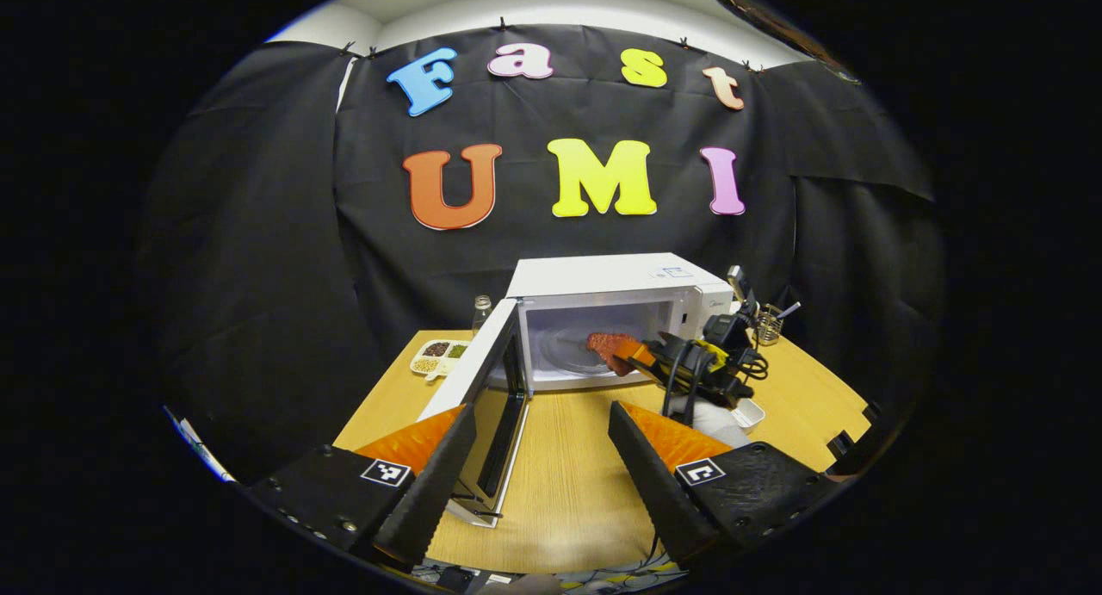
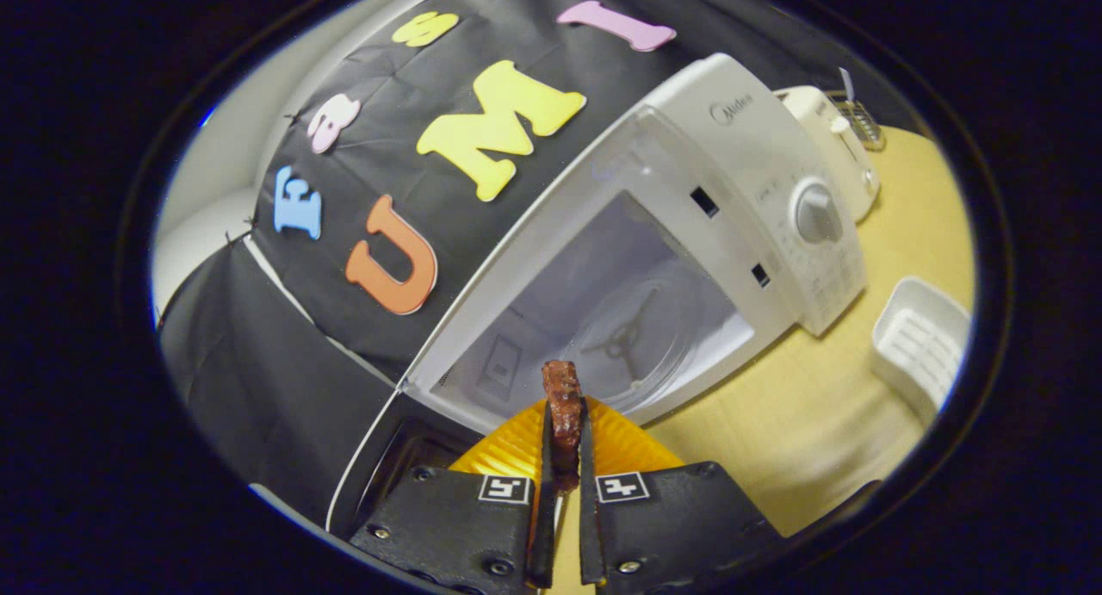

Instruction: Open the microwave oven with the left hand, put the food in, and close the microwave oven.

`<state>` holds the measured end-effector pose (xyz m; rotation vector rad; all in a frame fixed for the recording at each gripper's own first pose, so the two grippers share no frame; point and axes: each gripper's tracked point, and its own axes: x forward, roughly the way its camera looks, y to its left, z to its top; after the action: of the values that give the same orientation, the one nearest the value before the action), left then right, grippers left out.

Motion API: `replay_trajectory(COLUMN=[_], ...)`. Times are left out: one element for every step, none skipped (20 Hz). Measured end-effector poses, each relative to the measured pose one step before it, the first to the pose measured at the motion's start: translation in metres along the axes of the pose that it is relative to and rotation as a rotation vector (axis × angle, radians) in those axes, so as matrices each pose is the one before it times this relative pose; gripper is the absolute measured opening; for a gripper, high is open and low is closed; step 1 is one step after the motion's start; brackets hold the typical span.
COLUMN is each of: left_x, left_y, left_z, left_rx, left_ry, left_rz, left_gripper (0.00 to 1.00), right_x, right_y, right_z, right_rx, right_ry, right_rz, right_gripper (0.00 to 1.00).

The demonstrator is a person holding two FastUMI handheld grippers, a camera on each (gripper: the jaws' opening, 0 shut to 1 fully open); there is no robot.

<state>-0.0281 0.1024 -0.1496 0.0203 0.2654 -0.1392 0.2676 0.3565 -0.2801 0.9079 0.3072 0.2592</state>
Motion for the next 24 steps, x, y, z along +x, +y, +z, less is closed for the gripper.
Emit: replay_trajectory(left_x=[-0.00024, -0.00131, -0.00057, 0.00047, 0.00173, 0.00097, 0.00185, -0.00023, -0.00032, 0.00064, 0.00112, 0.00107, 0.00071, 0.00057, -0.00028, 0.0001, 0.00055, 0.00034, 0.00099, 0.00081, 0.0013, -0.00018, 0.00018, 0.0013], left_y=[0.00109, 0.00117, 0.00204, 0.00144, 0.00248, 0.00275, 0.00488, 0.00349, 0.00193, 0.0016, 0.00204, 0.00266, 0.00255, -0.00086, -0.00078, 0.00057, 0.00056, -0.00052, 0.00064, 0.00016, -0.00024, -0.00031, 0.00021, 0.00089], left_z=[-0.00296, -0.00385, -0.00164, -0.0033, -0.00344, -0.00382, -0.00438, -0.00247, -0.00178, -0.00041, -0.00057, -0.00101, -0.00072, -0.00117, -0.00143, 0.00098, -0.00042, -0.00029, -0.00101, -0.00048, -0.00087, 0.0014, 0.00015, 0.00013], left_rx=[-0.0022, -0.00448, -0.00613, -0.00652, -0.00242, 0.00637, 0.00891, 0.00243, -0.00137, 0.00039, 0.00248, 0.00436, 0.00001, -0.00628, -0.00148, 0.00792, 0.0076, 0.00307, 0.00132, -0.0029, -0.00275, -0.0001, 0.00082, 0.00356], left_ry=[0.00314, 0.00358, 0.00184, 0.00564, 0.00481, 0.00852, 0.01065, 0.00682, 0.0027, 0.00049, 0.00049, 0.00497, 0.00036, 0.00552, 0.00344, 0.0005, 0.00116, 0.00135, 0.00267, 0.00096, 0.00223, -0.00113, -0.00184, -0.00429], left_rz=[-0.00884, -0.00905, -0.00423, -0.00632, -0.00568, -0.00119, 0.00519, 0.00015, -0.00169, -0.00153, -0.00031, 0.00254, 0.00229, -0.00862, -0.00478, -0.00019, -0.00115, -0.00375, -0.00143, -0.00131, -0.00369, 0.00027, -0.00115, -0.0012], left_gripper=[0.96, 0.96, 0.96, 0.96, 0.96, 0.96, 0.96, 0.96, 0.96, 0.96, 0.96, 0.96, 0.96, 0.96, 0.96, 0.96, 0.96, 0.96, 0.96, 0.96, 0.96, 0.96, 0.96, 0.96], right_x=[0.01187, 0.01032, 0.00961, 0.00843, 0.0099, 0.0085, 0.01029, 0.01107, 0.00993, 0.0086, 0.00706, 0.00497, 0.00387, 0.00354, 0.00019, 0.00238, 0.00155, 0.00073, 0.00352, -0.00289, 0.00218, 0.00041, 0.00061, 0.00052], right_y=[-0.00246, 0.00061, 0.00211, 0.00071, -0.00064, -0.00054, -0.00325, -0.00279, -0.0036, -0.00132, -0.00189, -0.00339, -0.00277, -0.0015, -0.00096, -0.00018, -0.00072, 0.00094, -0.00226, -0.00212, -0.00247, -0.00363, -0.0053, -0.00207], right_z=[-0.00333, -0.00611, -0.00388, -0.00282, -0.0025, -0.00044, -0.00053, -0.00251, -0.00253, -0.00214, -0.00155, -0.00291, -0.00162, -0.00083, 0.00222, -0.00055, -0.00017, -0.00003, 0.00071, 0.00403, 0.00392, 0.00336, 0.0048, 0.00875], right_rx=[0.01538, 0.01761, 0.02741, 0.02038, 0.0258, 0.03455, 0.02991, 0.00955, -0.00163, -0.00816, -0.02181, -0.01023, 0.00217, -0.00043, -0.00446, -0.01258, -0.02086, -0.02247, -0.03748, -0.04896, -0.05177, -0.05517, -0.03282, -0.01298], right_ry=[-0.01526, -0.00845, -0.00958, -0.01811, -0.0155, -0.01316, -0.01403, -0.0036, -0.00401, -0.00526, -0.00845, -0.00142, -0.00911, -0.015, -0.01215, -0.01415, -0.00348, 0.00001, -0.00781, -0.01926, -0.01127, -0.01378, -0.01254, -0.02007], right_rz=[-0.01323, -0.00618, -0.00773, -0.00919, -0.01055, -0.01336, -0.01549, -0.01363, -0.01284, -0.01438, -0.01929, -0.02092, -0.00587, -0.00081, 0.00156, -0.00899, -0.01069, -0.0069, -0.01606, -0.02317, -0.02159, -0.01907, -0.0223, -0.00621], right_gripper=[0.14, 0.15, 0.15, 0.14, 0.14, 0.15, 0.15, 0.14, 0.14, 0.15, 0.14, 0.14, 0.14, 0.15, 0.15, 0.15, 0.16, 0.17, 0.2, 0.22, 0.27, 0.29, 0.24, 0.37])
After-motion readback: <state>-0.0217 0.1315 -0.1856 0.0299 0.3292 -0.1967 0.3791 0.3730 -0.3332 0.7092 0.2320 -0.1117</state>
